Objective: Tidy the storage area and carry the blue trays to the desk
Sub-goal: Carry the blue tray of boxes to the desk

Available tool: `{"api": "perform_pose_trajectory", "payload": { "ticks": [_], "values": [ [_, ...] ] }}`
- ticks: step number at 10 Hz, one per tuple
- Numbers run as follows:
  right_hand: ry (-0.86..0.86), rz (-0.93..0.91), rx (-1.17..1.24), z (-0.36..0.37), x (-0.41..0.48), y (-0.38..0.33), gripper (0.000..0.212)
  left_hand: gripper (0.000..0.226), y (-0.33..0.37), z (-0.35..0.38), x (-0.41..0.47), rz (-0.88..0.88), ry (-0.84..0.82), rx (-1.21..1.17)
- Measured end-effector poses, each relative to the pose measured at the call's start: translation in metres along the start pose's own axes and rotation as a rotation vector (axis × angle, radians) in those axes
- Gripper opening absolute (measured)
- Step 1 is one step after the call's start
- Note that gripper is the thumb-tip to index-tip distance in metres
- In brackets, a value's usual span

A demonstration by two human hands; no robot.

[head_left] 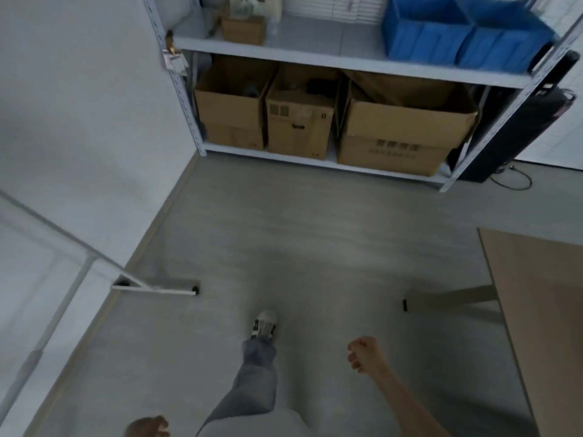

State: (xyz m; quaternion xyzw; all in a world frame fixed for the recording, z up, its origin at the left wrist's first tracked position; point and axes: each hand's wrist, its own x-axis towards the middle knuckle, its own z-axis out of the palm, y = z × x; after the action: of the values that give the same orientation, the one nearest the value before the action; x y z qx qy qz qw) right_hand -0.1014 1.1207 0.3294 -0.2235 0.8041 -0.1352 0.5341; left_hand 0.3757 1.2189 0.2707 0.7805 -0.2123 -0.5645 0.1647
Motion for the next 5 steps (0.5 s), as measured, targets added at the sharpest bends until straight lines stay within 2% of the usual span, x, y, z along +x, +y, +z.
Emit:
{"api": "perform_pose_trajectory", "payload": {
  "ticks": [1,2,3,4,5],
  "values": [
    [0.024,0.169,0.016,-0.016,0.054,-0.04,0.025,0.022,0.217,0.036,0.02,-0.229,0.036,-0.004],
    [0.065,0.271,0.083,-0.036,0.094,-0.088,0.032,0.013,0.389,0.076,0.037,-0.031,-0.096,0.024],
    [0.072,0.337,0.101,-0.059,0.158,-0.129,0.025,0.014,0.526,0.129,0.09,0.123,-0.125,0.118],
    [0.137,0.336,0.116,-0.085,0.208,-0.206,0.033,0.015,0.62,0.172,0.132,0.207,-0.169,0.17],
    [0.118,0.265,0.142,-0.126,0.271,-0.323,0.039,0.016,0.68,0.211,0.177,0.181,-0.169,0.196]
  ]
}}
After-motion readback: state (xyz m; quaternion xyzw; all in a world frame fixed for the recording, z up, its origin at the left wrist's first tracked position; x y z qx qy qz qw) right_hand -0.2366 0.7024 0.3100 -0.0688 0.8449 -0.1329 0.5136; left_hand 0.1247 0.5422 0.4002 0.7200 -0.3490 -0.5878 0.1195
